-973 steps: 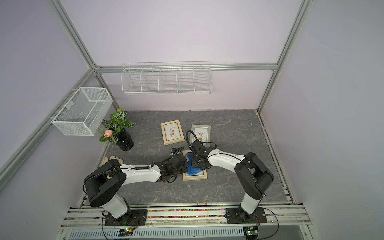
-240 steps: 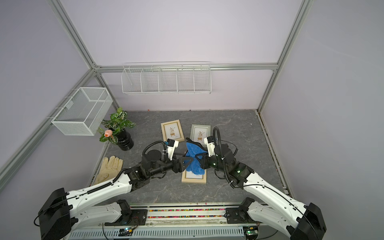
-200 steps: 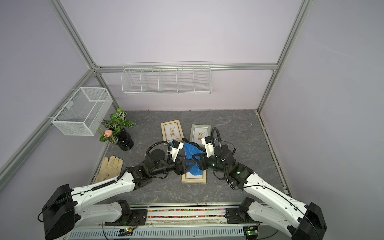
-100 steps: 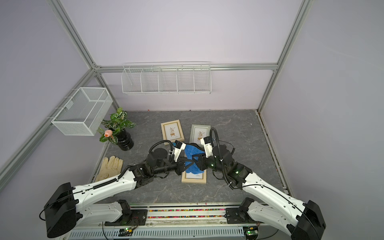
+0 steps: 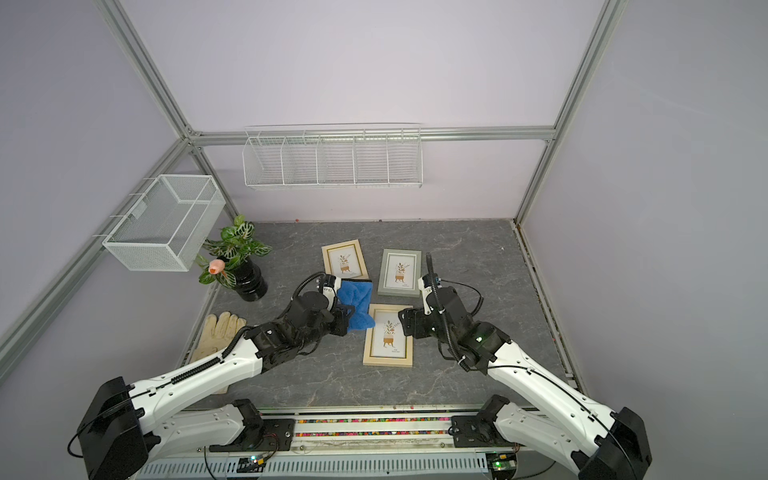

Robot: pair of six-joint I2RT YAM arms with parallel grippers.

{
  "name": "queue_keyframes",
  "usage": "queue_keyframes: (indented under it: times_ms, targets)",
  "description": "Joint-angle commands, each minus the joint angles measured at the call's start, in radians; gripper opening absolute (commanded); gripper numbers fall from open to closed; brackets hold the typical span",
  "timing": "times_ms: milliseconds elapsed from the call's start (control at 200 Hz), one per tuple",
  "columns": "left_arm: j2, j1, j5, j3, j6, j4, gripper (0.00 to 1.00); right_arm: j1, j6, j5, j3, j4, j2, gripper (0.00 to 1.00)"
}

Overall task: Wipe the picture frame with a cloth
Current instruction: Wipe the dirt from the picture frame.

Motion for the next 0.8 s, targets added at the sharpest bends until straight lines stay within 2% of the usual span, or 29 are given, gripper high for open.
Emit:
queue_keyframes:
  times_ms: [0,250,555,795]
  targets:
    - [-0.017,0.041,-0.096,0.027,-0.037,-0.104,0.0,-0.024,0.033,0.002,-0.004,-0.13,0.069,0.78]
    - [0.033,0.079,-0.113,0.027,-0.086,-0.126,0.0,0.004,0.099,-0.069,-0.034,-0.096,0.221,0.77]
    - [0.15,0.079,-0.013,0.095,-0.069,-0.081,0.0,0.084,0.151,-0.084,-0.015,-0.043,0.402,0.74]
    - [0.257,0.079,0.084,0.161,-0.061,-0.029,0.0,0.096,0.154,-0.067,-0.026,-0.018,0.471,0.6]
